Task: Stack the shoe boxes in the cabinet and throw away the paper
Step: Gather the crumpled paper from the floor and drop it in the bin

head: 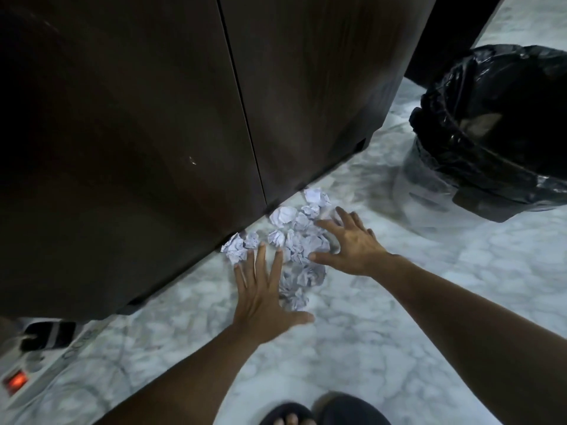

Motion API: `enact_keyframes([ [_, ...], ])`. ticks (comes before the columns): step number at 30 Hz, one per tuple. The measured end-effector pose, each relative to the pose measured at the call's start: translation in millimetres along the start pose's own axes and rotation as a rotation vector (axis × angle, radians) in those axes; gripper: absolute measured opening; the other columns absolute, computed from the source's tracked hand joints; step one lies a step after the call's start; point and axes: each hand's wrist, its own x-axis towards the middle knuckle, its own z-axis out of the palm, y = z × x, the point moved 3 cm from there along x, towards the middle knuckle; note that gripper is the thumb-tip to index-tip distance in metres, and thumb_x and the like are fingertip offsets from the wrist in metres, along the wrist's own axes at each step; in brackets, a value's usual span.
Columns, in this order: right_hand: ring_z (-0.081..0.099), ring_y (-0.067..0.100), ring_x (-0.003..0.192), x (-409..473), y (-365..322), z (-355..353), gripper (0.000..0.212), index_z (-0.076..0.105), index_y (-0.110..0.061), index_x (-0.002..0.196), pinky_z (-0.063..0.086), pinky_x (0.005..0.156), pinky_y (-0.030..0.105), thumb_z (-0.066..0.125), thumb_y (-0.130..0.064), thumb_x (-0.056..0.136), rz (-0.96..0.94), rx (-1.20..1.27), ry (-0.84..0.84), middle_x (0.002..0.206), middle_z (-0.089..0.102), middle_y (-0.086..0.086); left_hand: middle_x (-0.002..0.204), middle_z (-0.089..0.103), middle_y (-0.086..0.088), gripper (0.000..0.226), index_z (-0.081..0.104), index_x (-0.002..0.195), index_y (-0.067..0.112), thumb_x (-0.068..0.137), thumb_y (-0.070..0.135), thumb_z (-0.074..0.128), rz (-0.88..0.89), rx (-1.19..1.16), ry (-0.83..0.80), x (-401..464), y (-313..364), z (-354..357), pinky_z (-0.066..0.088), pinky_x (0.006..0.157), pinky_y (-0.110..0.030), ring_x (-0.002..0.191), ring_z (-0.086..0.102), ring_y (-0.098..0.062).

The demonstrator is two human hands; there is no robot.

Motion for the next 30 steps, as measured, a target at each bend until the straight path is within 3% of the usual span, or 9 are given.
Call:
enact_keyframes([
  [4, 0.003, 0.024, 0.148, -4.5, -4.9, 5.8, 0.080, 0.037, -0.042, 0.138, 0.020, 0.113, 0.054, 0.058, -0.078, 0.070, -0.058, -0.040, -0.001, 0.162, 0.007, -0.001, 0.159, 0.010, -0.019, 0.108, 0.023, 0.153, 0.019, 0.070, 0.085, 0.042, -0.061, -0.008, 0.139, 14.9, -7.8, -3.6, 0.016, 0.111, -0.066, 0.146, 0.008, -0.039],
  [9, 0.002, 0.028, 0.146, -10.7, -6.0, 16.4, 0.093, 0.037, -0.045, 0.133, 0.023, 0.113, 0.055, 0.064, -0.083, 0.053, -0.129, -0.158, -0.024, 0.158, 0.009, 0.000, 0.159, 0.009, -0.016, 0.126, 0.023, 0.152, 0.024, 0.051, 0.099, 0.038, -0.224, -0.012, 0.164, 21.9, -19.4, -12.6, 0.010, 0.111, -0.063, 0.144, 0.009, -0.040],
  [13, 0.009, 0.025, 0.145, -14.8, -6.0, 18.5, 0.075, 0.043, -0.043, 0.130, 0.030, 0.111, 0.050, 0.067, -0.071, 0.064, -0.159, -0.176, 0.015, 0.156, 0.016, 0.001, 0.157, 0.011, -0.011, 0.114, 0.037, 0.144, 0.036, 0.045, 0.091, 0.048, -0.278, -0.067, 0.100, 21.4, -36.6, -7.2, 0.009, 0.112, -0.063, 0.145, 0.003, -0.037],
  [15, 0.016, 0.024, 0.143, -16.8, -5.3, 17.7, 0.066, 0.047, -0.041, 0.129, 0.032, 0.110, 0.046, 0.067, -0.065, 0.071, -0.159, -0.144, 0.032, 0.154, 0.020, 0.000, 0.154, 0.019, -0.010, 0.097, 0.053, 0.130, 0.033, 0.046, 0.081, 0.055, -0.259, -0.086, 0.122, 22.9, -42.6, -7.9, 0.016, 0.112, -0.059, 0.141, 0.013, -0.038],
  [17, 0.023, 0.024, 0.141, -18.7, -5.1, 16.4, 0.061, 0.047, -0.039, 0.130, 0.034, 0.108, 0.045, 0.066, -0.055, 0.075, -0.155, -0.130, 0.040, 0.153, 0.022, -0.001, 0.150, 0.026, -0.010, 0.089, 0.057, 0.125, 0.031, 0.047, 0.073, 0.060, -0.239, -0.119, 0.163, 24.8, -46.7, -10.6, 0.022, 0.111, -0.054, 0.135, 0.023, -0.036],
  [21, 0.021, 0.026, 0.142, -20.8, -7.5, 15.1, 0.071, 0.037, -0.038, 0.137, 0.036, 0.107, 0.045, 0.067, -0.043, 0.072, -0.148, -0.134, 0.046, 0.155, 0.014, 0.000, 0.149, 0.023, -0.009, 0.111, 0.045, 0.138, 0.033, 0.039, 0.078, 0.064, -0.235, -0.150, 0.193, 26.9, -48.4, -15.3, 0.023, 0.111, -0.052, 0.133, 0.023, -0.032],
  [25, -0.001, 0.028, 0.148, -16.8, -11.0, 24.6, 0.096, 0.019, -0.049, 0.144, 0.028, 0.112, 0.052, 0.070, -0.065, 0.065, -0.153, -0.209, -0.046, 0.161, -0.008, -0.001, 0.153, 0.017, -0.008, 0.122, 0.042, 0.142, 0.035, 0.034, 0.087, 0.065, -0.210, -0.226, 0.172, 26.9, -44.7, -13.1, 0.022, 0.113, -0.050, 0.138, 0.016, -0.030],
  [27, 0.002, 0.029, 0.148, -14.8, -12.4, 27.7, 0.089, 0.023, -0.049, 0.143, 0.028, 0.112, 0.051, 0.066, -0.070, 0.067, -0.166, -0.238, -0.025, 0.161, -0.005, 0.000, 0.154, 0.017, -0.007, 0.108, 0.048, 0.138, 0.037, 0.042, 0.085, 0.063, -0.205, -0.246, 0.157, 28.6, -44.9, -12.7, 0.022, 0.113, -0.047, 0.139, 0.015, -0.029],
  [30, 0.016, 0.027, 0.144, -15.3, -11.5, 26.5, 0.073, 0.034, -0.044, 0.140, 0.034, 0.108, 0.047, 0.067, -0.059, 0.077, -0.179, -0.271, 0.038, 0.159, 0.010, 0.002, 0.150, 0.027, -0.005, 0.070, 0.061, 0.121, 0.034, 0.059, 0.066, 0.065, -0.173, -0.256, 0.161, 33.4, -44.1, -12.8, 0.029, 0.108, -0.043, 0.133, 0.024, -0.027],
])
